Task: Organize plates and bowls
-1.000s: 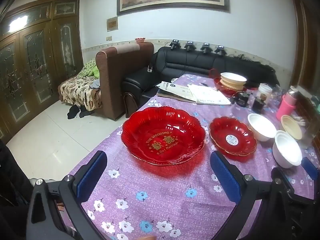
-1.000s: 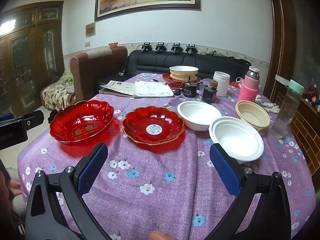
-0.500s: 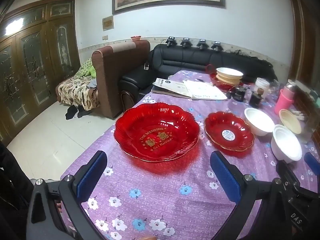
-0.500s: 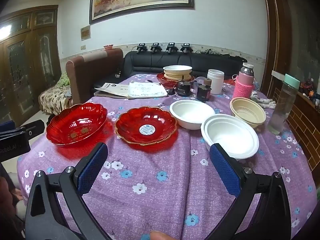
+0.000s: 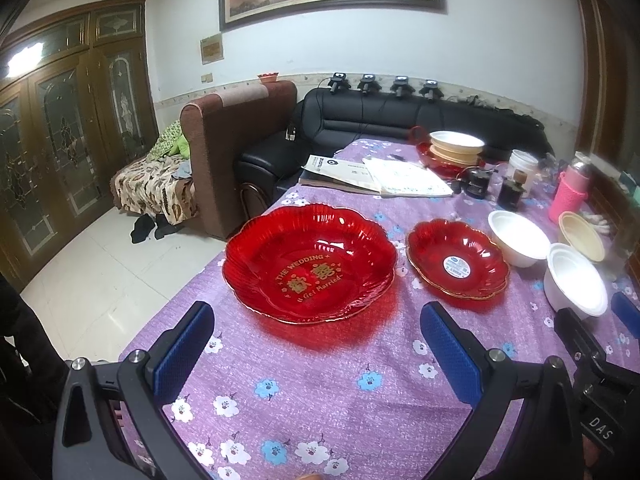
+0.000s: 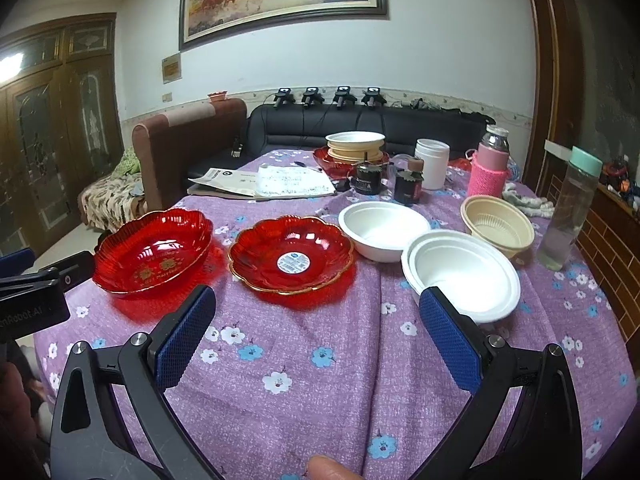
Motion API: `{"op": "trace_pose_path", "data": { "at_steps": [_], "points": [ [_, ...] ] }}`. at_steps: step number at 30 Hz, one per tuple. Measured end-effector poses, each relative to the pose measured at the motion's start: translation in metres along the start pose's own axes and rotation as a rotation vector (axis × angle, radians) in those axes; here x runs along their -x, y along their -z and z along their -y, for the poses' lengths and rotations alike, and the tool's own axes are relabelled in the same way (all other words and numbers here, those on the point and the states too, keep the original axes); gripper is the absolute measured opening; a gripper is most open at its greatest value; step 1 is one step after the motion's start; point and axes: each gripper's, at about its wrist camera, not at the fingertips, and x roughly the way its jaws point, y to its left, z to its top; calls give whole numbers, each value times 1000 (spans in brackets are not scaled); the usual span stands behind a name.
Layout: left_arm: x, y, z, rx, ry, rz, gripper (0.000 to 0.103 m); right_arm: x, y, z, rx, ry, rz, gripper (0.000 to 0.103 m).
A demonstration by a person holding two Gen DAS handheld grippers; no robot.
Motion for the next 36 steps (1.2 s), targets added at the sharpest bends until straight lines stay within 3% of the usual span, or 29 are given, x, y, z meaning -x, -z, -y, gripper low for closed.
{"op": "trace_pose_path", "data": {
  "at_steps": [19, 26, 36],
  "points": [
    [-2, -3, -44, 96, -49, 3, 103, -15, -26, -41, 62, -89, -29, 103],
    [-4, -3, -61, 136, -77, 2, 103, -13, -21, -60, 89, -100, -41, 103],
    [-5, -2, -66, 142, -93, -2, 103, -14, -19, -59, 77, -107, -53, 103]
  ]
}}
